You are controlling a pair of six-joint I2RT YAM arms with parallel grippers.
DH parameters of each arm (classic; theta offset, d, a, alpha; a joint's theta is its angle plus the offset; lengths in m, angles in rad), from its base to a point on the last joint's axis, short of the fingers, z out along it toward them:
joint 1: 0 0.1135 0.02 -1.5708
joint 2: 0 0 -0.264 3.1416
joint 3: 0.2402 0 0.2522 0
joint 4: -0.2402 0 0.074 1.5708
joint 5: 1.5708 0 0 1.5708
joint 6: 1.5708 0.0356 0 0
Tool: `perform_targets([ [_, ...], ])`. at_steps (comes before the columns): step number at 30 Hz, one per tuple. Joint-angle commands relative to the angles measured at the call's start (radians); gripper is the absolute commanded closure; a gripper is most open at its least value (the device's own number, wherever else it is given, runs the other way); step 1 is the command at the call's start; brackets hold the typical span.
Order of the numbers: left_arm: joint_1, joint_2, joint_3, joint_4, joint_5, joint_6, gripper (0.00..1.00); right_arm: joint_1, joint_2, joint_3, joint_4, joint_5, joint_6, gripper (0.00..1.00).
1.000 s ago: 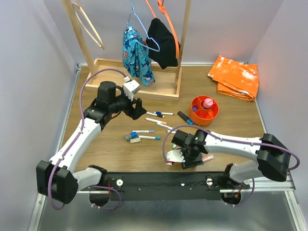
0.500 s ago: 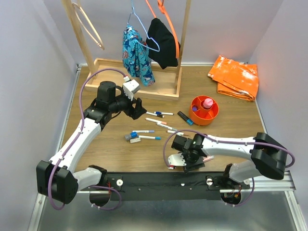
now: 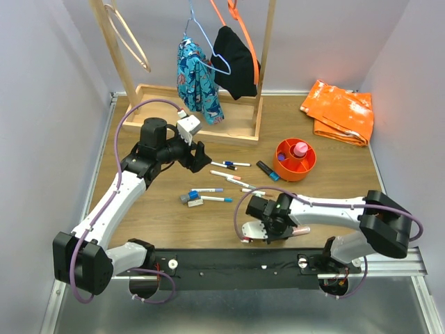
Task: Sort the stationery into containers
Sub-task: Pick up the pen from the center of the board.
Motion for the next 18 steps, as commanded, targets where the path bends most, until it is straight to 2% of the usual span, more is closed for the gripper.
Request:
perform_targets([
  [1,0.007,-0.026,-0.008,-0.02,0.088,-0.014,0.18,-0.089,0.072,0.131,0.072,-0.013,0.073,0.98],
  [5,0.007,-0.037,-0.023,-0.043,0.136,0.001,0.18,-0.236,0.092,0.344,-0.009,-0.169,0.126,0.99],
  [6,0.007,-0.037,-0.02,-0.05,0.141,0.009,0.18,-0.259,0.094,0.429,-0.011,-0.188,0.136,0.99],
  [11,-0.012,0.011,0.048,-0.145,0.177,0.067,0.18,-0.435,0.117,0.641,0.021,-0.323,0.197,0.99],
  [13,-0.02,0.034,0.087,-0.17,0.185,0.078,0.18,-0.483,0.112,0.68,0.056,-0.378,0.211,0.99],
  [18,-0.026,0.057,0.105,-0.147,0.184,0.064,0.18,-0.591,0.011,0.581,0.381,-0.409,0.332,0.99],
])
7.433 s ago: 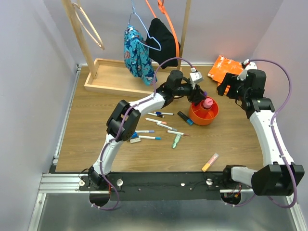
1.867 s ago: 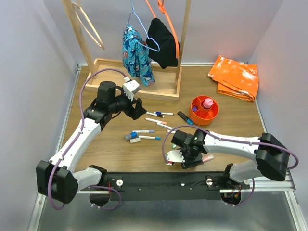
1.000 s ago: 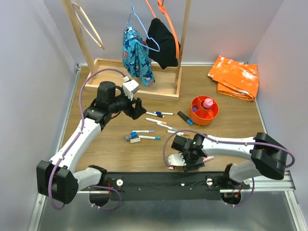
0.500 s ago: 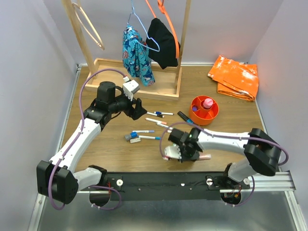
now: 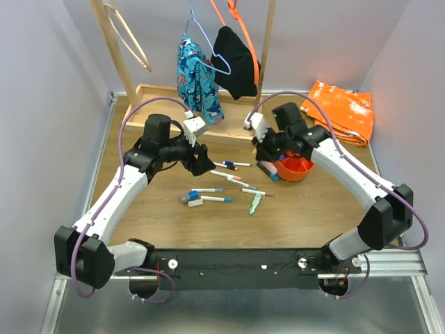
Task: Sort the stationery into containers
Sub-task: Pick up the pen from the center of the board, then place the pen in the storage box.
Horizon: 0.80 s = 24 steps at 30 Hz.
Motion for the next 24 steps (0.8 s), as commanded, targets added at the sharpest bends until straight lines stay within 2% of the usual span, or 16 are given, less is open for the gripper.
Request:
perform_targets([
  [1,-0.007,0.024,0.036,-0.022,0.038,0.011,0.18,-0.07,-0.101,-0.1,0.318,-0.079,0.134,0.99],
  [2,-0.007,0.028,0.041,-0.023,0.035,0.013,0.18,-0.079,-0.127,-0.135,0.395,-0.067,0.151,0.99],
  [6,-0.009,0.053,0.07,-0.04,0.029,0.028,0.18,-0.106,-0.147,-0.189,0.528,0.017,0.177,0.99],
  [24,-0.01,0.162,0.121,0.011,0.02,0.011,0.18,-0.212,-0.051,-0.267,0.669,0.139,0.121,0.99],
])
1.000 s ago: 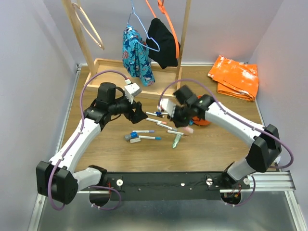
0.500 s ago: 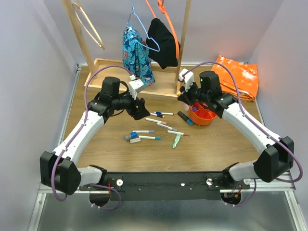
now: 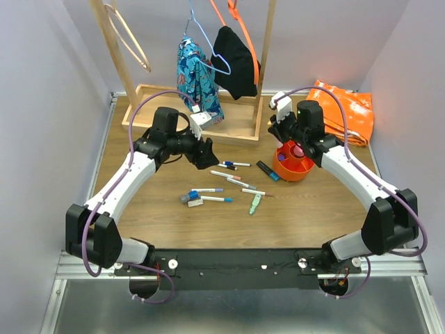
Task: Sort the stationery into containers
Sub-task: Place the pen in the storage box.
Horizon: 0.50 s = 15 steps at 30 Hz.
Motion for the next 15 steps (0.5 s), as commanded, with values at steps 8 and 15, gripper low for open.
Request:
perform_targets([
  [8,-0.013,0.006,0.021,0.021,0.002,0.007,0.18,-0.012,0.039,-0.103,0.059,0.065,-0.034,0.99],
  [15,-0.048,0.007,0.021,-0.015,-0.027,0.097,0.18,-0.012,0.003,-0.075,0.0,0.102,-0.004,0.48],
])
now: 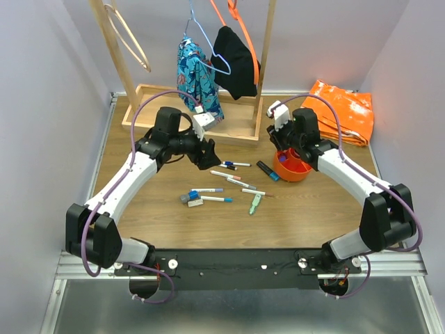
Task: Sort the stationery into containers
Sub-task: Place the pen in the storage box, then pick up the pen from the center of the board.
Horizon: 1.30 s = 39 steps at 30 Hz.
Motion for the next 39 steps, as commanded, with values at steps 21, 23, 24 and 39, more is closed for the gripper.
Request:
perform_targets([
  [21,-0.237,0.515,0.389,-0.123,0.102,0.611,0.26,-0.02,-0.336,0.091,-0.338,0.21,0.165,0.42],
  [23,-0.248,0.579,0.437,-0.151,0.127,0.657,0.26,-0.029,-0.381,0.068,-0.379,0.213,0.174,0.42],
  [24,-0.256,0.597,0.477,-0.162,0.134,0.672,0.26,-0.035,-0.395,0.045,-0.388,0.213,0.177,0.42],
  [39,-0.345,1.032,1.041,-0.619,0.131,0.889,0.27,-0.13,-0.441,-0.029,-0.393,0.195,0.2,0.41],
])
